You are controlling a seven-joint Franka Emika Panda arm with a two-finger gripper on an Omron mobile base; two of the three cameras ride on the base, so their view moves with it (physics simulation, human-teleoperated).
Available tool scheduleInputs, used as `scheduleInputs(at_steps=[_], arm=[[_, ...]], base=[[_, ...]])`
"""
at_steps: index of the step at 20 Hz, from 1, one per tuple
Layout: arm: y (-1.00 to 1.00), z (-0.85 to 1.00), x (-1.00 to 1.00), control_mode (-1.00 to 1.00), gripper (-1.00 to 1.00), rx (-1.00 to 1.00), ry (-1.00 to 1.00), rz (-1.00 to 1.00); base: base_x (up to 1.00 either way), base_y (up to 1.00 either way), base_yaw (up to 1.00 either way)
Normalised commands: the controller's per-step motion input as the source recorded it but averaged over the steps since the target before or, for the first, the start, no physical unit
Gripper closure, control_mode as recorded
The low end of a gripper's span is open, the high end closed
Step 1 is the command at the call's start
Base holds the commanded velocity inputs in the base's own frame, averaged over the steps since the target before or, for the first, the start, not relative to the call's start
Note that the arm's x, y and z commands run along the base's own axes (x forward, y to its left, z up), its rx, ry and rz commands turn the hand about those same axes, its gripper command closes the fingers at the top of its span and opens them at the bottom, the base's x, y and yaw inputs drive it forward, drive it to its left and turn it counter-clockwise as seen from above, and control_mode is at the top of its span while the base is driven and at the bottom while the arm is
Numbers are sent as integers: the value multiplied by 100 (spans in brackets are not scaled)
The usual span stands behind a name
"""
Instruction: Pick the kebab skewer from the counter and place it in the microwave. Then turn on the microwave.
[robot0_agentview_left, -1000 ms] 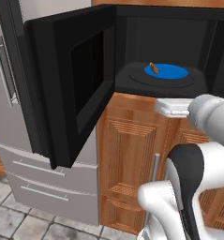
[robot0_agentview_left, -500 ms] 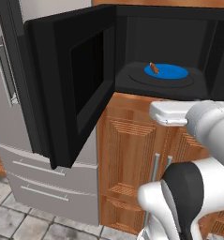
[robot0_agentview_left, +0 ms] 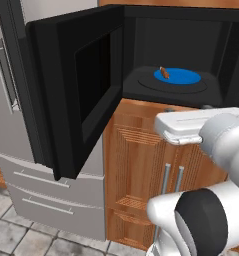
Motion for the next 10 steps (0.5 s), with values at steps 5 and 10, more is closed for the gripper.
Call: scheduleInputs(at_steps=[5, 10], arm=[[32, -7, -15, -100, -100, -1, -8, 8], [31, -8, -2, -100, -100, 0, -2, 11]], base=[[0, 0, 0], [0, 0, 0]])
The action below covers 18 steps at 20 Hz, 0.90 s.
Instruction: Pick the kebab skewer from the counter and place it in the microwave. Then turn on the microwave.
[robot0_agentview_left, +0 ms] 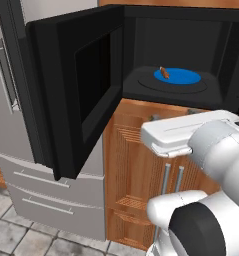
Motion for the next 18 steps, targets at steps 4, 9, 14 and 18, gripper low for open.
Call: scheduleInputs(at_steps=[4, 9, 14, 18], arm=[[25, -6, 0, -100, -100, 0, 0, 13], [28, -8, -1, -100, -100, 0, 0, 12], [37, -12, -14, -100, -100, 0, -1, 7], [38, -8, -16, -100, -100, 0, -2, 6]], base=[[0, 0, 0], [0, 0, 0], [0, 0, 0], [0, 0, 0]])
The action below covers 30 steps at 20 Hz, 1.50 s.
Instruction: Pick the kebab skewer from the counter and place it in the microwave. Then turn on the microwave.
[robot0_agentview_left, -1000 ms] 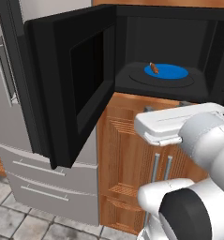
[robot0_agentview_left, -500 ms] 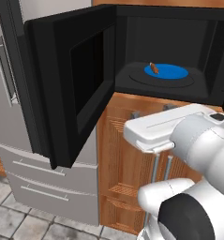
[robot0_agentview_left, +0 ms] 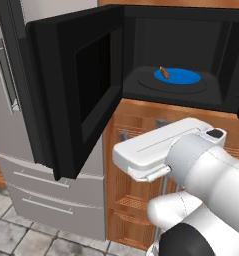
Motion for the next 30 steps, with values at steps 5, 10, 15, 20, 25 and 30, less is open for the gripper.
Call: scheduleInputs(at_steps=[5, 10, 15, 20, 25, 30], arm=[[38, -3, -15, -100, -100, 0, -1, 5], [35, -4, -8, -100, -100, 0, -1, 4], [35, -4, -8, -100, -100, 0, 0, 4], [38, -1, -9, -100, -100, 0, 0, 3], [41, -7, 0, -100, -100, 0, 0, 3], [46, -12, 0, -100, -100, -1, 0, 1]], base=[[0, 0, 0], [0, 0, 0], [0, 0, 0], [0, 0, 0], [0, 0, 0], [0, 0, 0]])
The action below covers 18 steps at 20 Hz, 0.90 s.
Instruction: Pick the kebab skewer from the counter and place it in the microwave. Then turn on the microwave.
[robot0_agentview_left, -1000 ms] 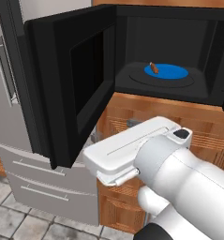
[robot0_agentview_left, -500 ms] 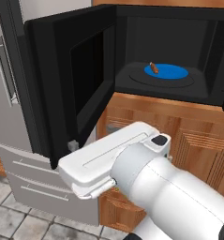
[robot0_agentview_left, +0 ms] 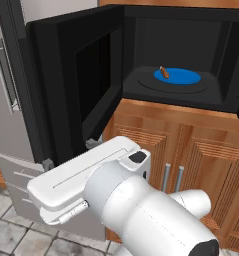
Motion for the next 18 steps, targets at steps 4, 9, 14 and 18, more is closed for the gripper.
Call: scheduleInputs(at_steps=[4, 9, 14, 18], arm=[[47, -14, 1, -100, -100, -3, 0, 0], [44, -12, 0, -100, -100, -2, 0, 0], [35, -9, 16, -100, -100, -1, -4, 0], [28, -6, 29, -100, -100, 0, -6, 0]], base=[[0, 0, 0], [0, 0, 0], [0, 0, 0], [0, 0, 0]])
